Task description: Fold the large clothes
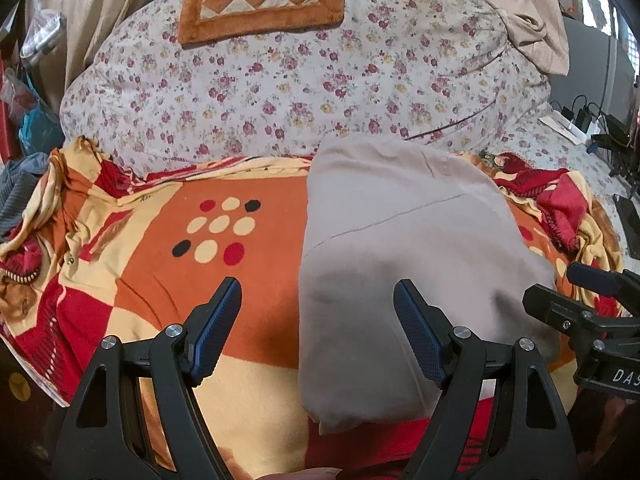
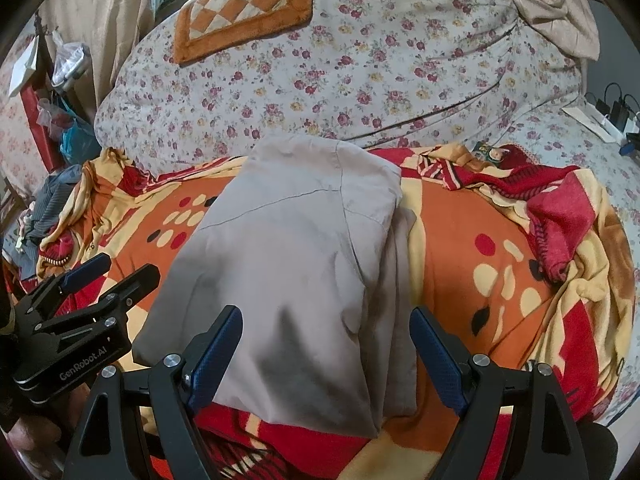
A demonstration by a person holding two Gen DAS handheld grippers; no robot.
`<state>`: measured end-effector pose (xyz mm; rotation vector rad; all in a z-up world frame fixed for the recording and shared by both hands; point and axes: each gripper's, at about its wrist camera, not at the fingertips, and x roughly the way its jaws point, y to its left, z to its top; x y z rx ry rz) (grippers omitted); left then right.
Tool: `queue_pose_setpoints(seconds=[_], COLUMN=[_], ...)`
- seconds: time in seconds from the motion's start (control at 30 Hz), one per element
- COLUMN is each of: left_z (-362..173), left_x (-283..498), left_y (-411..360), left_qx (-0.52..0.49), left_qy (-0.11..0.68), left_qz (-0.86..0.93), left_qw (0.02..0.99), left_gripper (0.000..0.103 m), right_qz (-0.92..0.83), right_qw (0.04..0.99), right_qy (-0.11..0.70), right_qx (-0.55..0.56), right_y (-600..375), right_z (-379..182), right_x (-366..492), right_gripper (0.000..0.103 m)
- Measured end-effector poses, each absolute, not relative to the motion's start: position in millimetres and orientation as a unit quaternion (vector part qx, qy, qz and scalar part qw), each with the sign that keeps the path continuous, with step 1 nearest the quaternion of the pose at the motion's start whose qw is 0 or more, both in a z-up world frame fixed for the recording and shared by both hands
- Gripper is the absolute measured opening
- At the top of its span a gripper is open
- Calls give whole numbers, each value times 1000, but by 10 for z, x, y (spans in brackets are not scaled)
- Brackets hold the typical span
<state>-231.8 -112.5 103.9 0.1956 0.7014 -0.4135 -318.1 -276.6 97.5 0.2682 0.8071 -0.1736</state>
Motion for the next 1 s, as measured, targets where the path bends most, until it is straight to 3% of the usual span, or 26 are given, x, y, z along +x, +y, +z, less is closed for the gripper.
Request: queue_pose_setpoints(seconds=[1.0], left_z=[911], left_x=[-2070], left_y=[-1044], left_qx=[67], left_qy=[375], left_qz=[-213], left_qw=[900], left_gripper=[79], right_qz=[-87], right_qw=[905], right_qy=[397], right_qx=[129], right_y=[-2831], right_z=[925], right_x=[-3110], right_gripper=[83])
